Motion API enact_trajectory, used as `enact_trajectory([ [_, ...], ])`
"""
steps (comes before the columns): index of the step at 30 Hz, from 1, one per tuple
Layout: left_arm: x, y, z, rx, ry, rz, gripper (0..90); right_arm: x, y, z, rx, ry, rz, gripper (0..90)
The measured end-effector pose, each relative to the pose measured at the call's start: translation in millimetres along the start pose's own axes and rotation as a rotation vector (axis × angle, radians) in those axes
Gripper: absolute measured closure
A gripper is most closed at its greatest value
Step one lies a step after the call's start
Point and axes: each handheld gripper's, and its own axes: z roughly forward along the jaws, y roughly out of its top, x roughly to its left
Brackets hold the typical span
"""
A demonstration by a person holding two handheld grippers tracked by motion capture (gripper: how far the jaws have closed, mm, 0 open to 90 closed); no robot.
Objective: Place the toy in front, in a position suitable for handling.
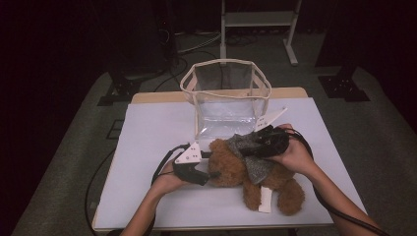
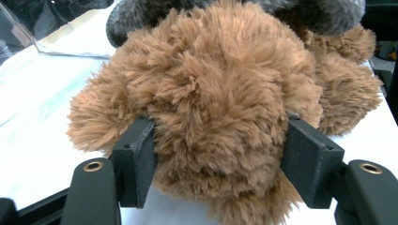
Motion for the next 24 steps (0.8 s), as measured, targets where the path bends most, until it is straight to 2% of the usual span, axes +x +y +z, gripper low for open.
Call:
enact_trajectory([
  [3,-0.1,-1.1,-0.5,0.001,-0.002,0.002,31.7,3.0,-1.5,-0.7,0.002,0.005,-0.010,74.5],
  [12,-0.3,1.5,-2.3,-0.007,0.006,0.003,28.1,2.3,-16.2,-11.0,-0.013,0.009,0.016,74.5],
  [14,-1.2,3.0,-2.1,-0.016,-0.002,0.003,31.0,3.9,-16.0,-10.3,-0.018,0.011,0.013,74.5],
  [18,-3.7,2.7,0.9,-0.006,-0.010,0.008,31.2,5.0,-12.2,-8.3,-0.016,0.007,-0.002,74.5],
  [24,-3.2,2.9,-0.7,0.001,-0.013,0.018,31.6,-7.6,-13.0,-9.8,-0.022,-0.028,0.025,74.6],
])
